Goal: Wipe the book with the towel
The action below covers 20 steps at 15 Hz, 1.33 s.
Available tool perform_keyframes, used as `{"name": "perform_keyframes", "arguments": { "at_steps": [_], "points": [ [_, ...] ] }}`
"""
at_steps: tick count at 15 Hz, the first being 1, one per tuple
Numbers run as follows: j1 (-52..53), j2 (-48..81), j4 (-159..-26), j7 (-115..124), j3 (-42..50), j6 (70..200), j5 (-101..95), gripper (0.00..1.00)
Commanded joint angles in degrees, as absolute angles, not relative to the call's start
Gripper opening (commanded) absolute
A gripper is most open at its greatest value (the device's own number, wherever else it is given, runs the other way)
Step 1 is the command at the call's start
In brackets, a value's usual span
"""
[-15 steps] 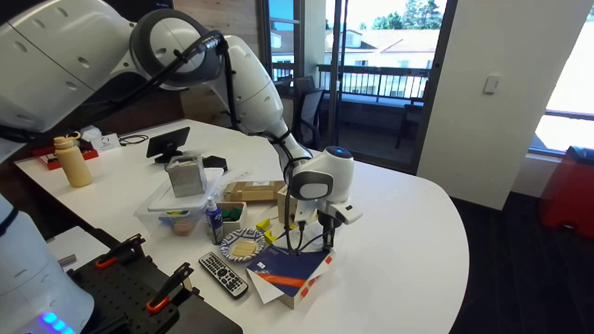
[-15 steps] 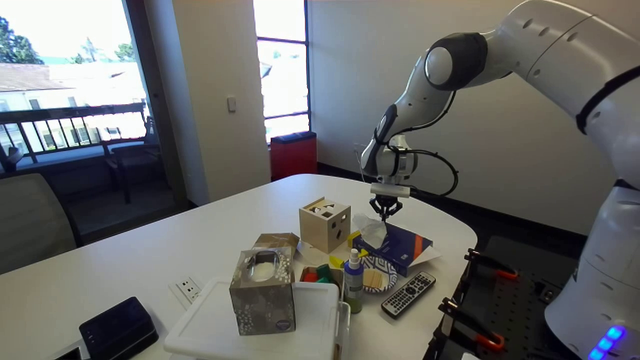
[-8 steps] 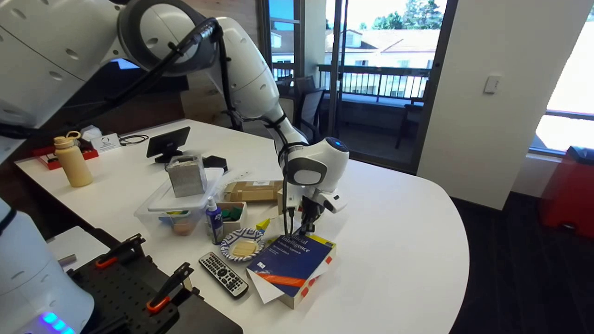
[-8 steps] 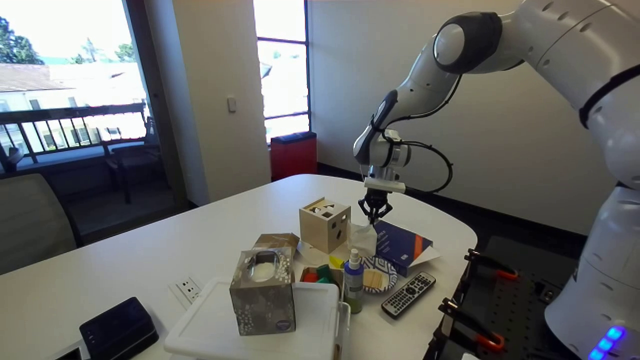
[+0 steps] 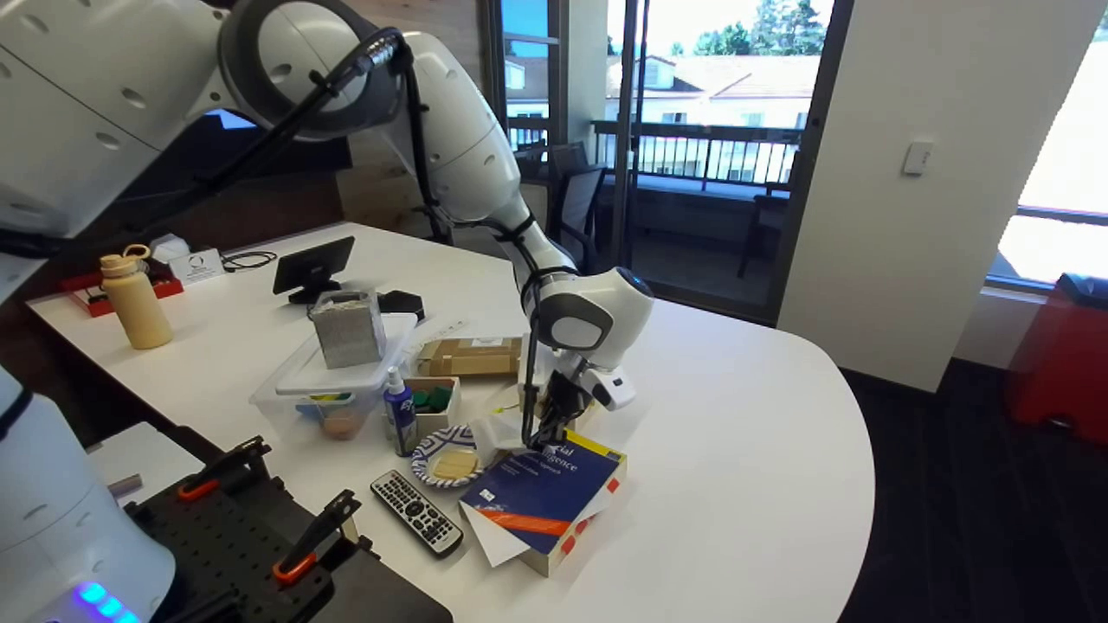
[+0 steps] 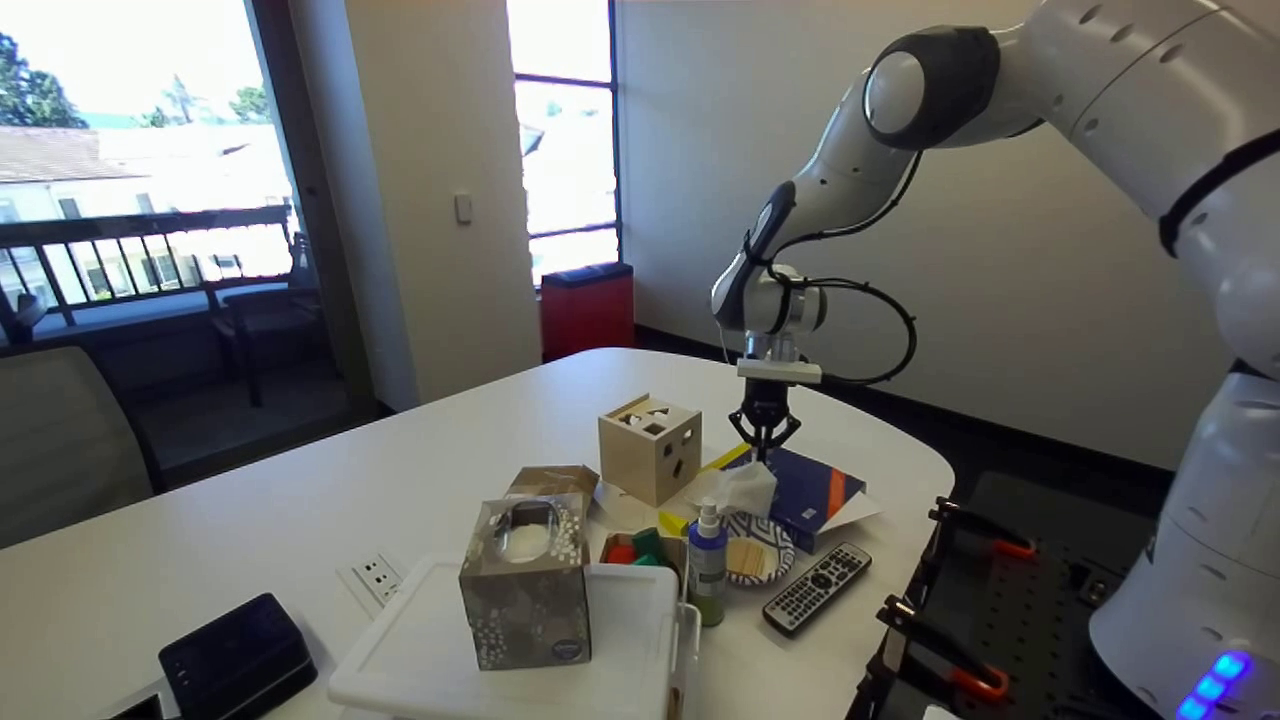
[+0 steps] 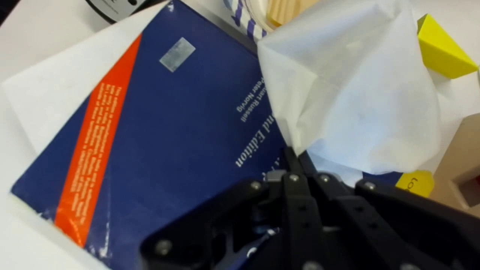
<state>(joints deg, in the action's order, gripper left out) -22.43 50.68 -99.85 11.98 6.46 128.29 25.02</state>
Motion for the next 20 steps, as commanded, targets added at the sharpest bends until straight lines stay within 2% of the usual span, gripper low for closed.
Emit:
{"name": "perform_keyframes", "arguments": {
  "at_steps": [1,9,13,20],
  "points": [
    [-20.66,48.20,-102.82,16.46,9.46,130.65,25.52,0.00],
    [-13.44,49.19,-107.12,33.58,19.55,144.79,22.72,0.00],
    [-10.21,50.07,-108.62,41.16,23.82,144.99,18.98,0.00],
    [-15.04,48.67,-108.80,31.87,16.23,142.85,19.39,0.00]
  ]
}}
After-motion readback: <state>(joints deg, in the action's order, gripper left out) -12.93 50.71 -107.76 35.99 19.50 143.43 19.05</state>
